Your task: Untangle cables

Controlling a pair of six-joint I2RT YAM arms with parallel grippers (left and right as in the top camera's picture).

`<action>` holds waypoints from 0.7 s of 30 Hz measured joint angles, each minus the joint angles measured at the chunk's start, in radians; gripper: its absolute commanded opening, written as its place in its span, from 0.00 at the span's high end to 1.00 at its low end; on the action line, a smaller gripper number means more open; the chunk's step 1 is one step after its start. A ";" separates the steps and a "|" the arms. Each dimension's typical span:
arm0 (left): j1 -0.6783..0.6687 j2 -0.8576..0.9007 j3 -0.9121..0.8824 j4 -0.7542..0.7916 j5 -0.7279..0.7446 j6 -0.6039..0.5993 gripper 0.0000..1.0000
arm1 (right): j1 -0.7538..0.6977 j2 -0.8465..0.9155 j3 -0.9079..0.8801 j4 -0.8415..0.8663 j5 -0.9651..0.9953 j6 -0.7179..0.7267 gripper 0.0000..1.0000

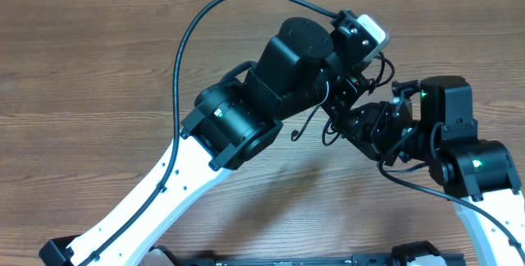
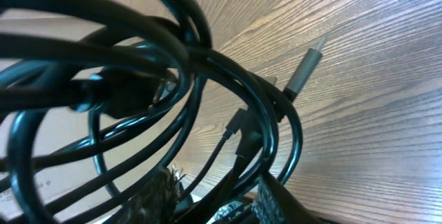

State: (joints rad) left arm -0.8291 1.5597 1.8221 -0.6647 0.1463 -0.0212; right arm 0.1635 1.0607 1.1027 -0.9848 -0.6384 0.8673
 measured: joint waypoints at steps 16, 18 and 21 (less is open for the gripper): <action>0.000 0.000 0.000 -0.054 0.002 -0.137 0.96 | 0.000 0.090 0.000 -0.026 0.003 0.003 0.80; 0.000 0.000 0.000 -0.054 0.003 -0.137 0.95 | 0.000 0.090 0.000 -0.027 0.003 0.003 0.80; 0.000 0.000 0.000 -0.063 0.003 -0.134 0.96 | 0.000 0.090 0.000 -0.026 0.003 0.003 0.80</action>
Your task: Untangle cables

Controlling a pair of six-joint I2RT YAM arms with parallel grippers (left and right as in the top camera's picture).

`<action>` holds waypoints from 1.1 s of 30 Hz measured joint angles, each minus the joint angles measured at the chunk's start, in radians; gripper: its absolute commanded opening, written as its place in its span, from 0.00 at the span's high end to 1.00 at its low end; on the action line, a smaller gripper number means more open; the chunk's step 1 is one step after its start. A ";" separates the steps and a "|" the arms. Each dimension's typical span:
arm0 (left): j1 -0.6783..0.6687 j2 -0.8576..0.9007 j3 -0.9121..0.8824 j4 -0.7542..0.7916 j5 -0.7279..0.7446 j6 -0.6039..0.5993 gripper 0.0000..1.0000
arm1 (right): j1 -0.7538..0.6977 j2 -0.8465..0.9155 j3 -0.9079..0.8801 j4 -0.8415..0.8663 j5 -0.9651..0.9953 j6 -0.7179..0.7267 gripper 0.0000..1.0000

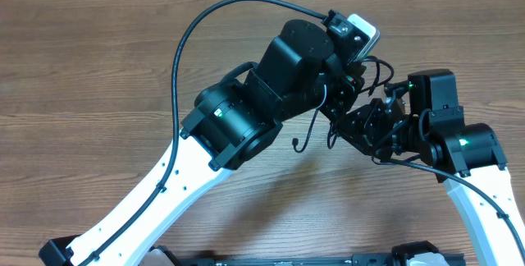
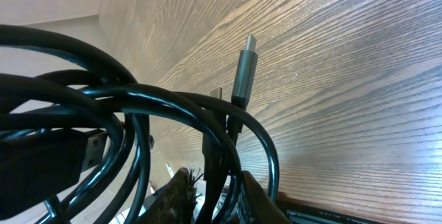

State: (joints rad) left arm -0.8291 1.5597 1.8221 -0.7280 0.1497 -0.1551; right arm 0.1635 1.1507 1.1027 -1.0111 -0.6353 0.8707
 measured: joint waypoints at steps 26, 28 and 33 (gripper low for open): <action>0.000 0.000 0.000 -0.058 0.000 0.133 0.96 | 0.000 0.000 0.000 0.005 -0.050 0.000 0.83; 0.000 0.000 0.000 -0.058 0.000 0.134 0.96 | 0.000 0.000 0.000 0.008 -0.059 -0.002 0.82; 0.000 0.000 0.000 -0.058 0.006 0.139 0.96 | 0.000 0.000 0.000 0.026 -0.081 0.000 0.65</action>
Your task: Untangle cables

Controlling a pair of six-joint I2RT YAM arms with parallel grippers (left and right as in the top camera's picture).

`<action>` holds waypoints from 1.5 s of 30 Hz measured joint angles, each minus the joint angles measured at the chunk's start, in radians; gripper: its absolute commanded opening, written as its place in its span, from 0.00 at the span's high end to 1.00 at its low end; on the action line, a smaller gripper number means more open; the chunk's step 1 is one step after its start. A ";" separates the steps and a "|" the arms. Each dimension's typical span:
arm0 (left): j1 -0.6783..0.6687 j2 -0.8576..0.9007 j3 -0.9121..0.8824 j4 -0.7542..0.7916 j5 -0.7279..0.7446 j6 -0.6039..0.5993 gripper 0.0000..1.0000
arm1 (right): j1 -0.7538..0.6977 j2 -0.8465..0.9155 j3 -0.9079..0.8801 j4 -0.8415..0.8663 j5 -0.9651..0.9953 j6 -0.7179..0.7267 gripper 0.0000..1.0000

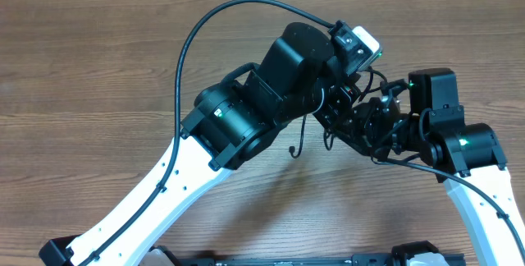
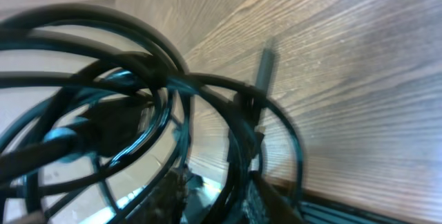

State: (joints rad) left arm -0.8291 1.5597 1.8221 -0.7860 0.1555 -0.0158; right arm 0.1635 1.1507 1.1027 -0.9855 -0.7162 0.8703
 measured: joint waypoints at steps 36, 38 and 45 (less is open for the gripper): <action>0.000 0.000 0.000 0.000 0.074 0.226 0.96 | 0.000 0.000 0.000 0.006 -0.045 -0.007 0.91; 0.000 0.000 0.000 0.000 0.078 0.226 0.96 | 0.000 0.000 0.000 0.006 -0.045 -0.006 0.82; 0.000 0.000 0.000 0.000 0.081 0.226 0.96 | 0.000 0.000 0.000 0.006 -0.046 -0.008 0.62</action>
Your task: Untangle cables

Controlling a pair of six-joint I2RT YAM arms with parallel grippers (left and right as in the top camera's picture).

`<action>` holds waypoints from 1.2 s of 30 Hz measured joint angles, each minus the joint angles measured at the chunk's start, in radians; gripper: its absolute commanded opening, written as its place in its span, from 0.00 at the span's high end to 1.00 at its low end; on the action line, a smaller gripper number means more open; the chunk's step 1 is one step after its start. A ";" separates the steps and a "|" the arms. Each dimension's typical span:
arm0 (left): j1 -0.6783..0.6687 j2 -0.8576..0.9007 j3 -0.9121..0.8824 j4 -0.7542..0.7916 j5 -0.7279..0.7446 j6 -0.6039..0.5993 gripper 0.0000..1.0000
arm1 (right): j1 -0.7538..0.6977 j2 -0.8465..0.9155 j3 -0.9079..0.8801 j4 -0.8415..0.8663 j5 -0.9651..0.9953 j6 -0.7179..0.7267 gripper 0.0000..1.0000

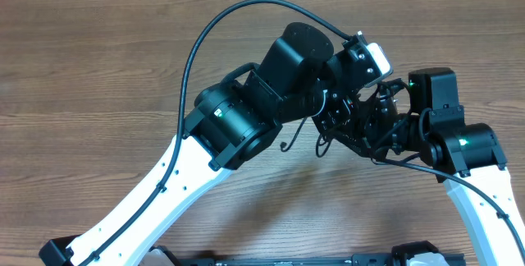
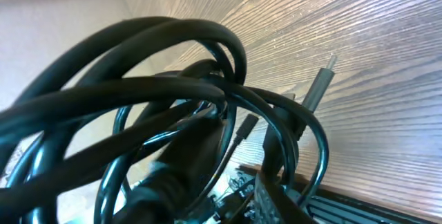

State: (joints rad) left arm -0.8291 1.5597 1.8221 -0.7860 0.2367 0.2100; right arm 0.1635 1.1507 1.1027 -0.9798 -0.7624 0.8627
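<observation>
A tangle of black cables [image 1: 354, 125] hangs above the wooden table between my two arms. In the right wrist view its thick loops [image 2: 166, 106] fill the frame. A grey metal plug [image 2: 318, 89] and a thin small plug [image 2: 243, 126] stick out of it. My right gripper [image 2: 231, 200] is at the bottom edge, shut on strands of the tangle. One finger [image 2: 276, 195] shows; the other is hidden by cable. My left gripper [image 1: 343, 102] reaches into the tangle from above, its fingers buried among the black loops. A hooked cable end [image 1: 285, 144] dangles to the left.
The left arm's own thick black lead [image 1: 205, 40] arches over the far side of the wooden table [image 1: 98, 94]. The bulky left arm body [image 1: 246, 114] and the right arm [image 1: 447, 130] crowd the middle right.
The left wrist has turned and shifted right, toward the right arm. The loops now bunch closer to the right wrist camera, the grey plug tilts right, and the dangling end sits further left.
At first the right arm stood further right, gripping strands with the tangle stretched between both arms. It then moved in toward the left arm, the grey plug standing upright. Since then the left wrist has kept turning, reshaping the loops, while the right arm stayed put.
</observation>
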 measured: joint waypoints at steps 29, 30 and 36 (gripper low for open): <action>0.000 0.000 0.000 0.005 -0.085 -0.002 0.96 | 0.000 0.000 0.000 0.014 0.070 -0.010 0.47; 0.000 0.000 0.000 0.013 -0.086 0.004 0.96 | 0.000 0.000 0.000 0.016 0.069 0.005 0.47; 0.000 0.000 0.000 0.053 -0.101 0.032 0.96 | -0.010 0.000 0.000 0.045 0.033 0.136 0.48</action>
State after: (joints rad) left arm -0.8288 1.5597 1.8221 -0.7326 0.1360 0.2424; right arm 0.1539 1.1507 1.1027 -0.9344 -0.7296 0.9989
